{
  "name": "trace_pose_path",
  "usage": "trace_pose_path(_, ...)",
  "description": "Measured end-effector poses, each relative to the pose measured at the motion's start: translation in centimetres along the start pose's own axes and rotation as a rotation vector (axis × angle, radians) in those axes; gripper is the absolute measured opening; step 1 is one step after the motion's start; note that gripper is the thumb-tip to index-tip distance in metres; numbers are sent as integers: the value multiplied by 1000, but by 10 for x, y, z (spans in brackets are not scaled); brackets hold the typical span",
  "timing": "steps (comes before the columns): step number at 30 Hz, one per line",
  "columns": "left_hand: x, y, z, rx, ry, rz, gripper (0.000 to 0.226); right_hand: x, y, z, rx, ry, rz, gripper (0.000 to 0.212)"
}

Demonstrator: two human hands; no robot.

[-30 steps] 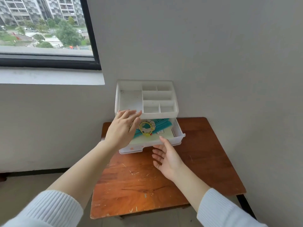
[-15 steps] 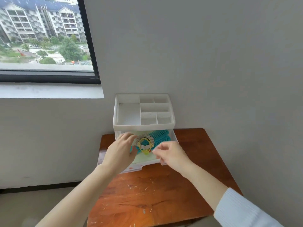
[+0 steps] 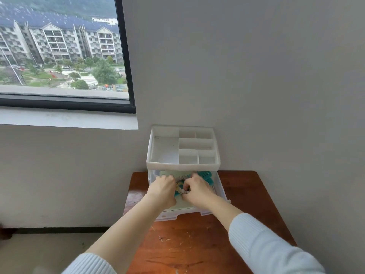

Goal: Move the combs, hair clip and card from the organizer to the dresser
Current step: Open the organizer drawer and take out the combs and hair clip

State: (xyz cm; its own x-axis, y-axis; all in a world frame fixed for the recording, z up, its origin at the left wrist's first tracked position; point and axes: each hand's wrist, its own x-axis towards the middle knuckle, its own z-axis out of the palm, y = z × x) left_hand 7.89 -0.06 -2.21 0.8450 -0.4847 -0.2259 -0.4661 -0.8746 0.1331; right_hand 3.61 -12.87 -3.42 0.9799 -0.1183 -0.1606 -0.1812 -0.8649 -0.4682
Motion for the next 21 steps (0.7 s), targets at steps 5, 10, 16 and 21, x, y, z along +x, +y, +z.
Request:
trace_pose_path(5, 7, 0, 2, 74, -50, 21, 24, -3, 5, -9, 19, 57, -5, 10)
trace_pose_path(10, 12, 0, 5, 146, -63, 36, 30, -9, 12, -28, 95, 119, -11, 14)
trace_pose_path(16, 11, 5, -3, 181, -102, 67, 29, -19, 19, -43, 218, 195, 37, 11)
trace_pose_path(21, 17, -1, -16, -58, -167, 73, 19, -25, 22, -48, 257, 203, 39, 11)
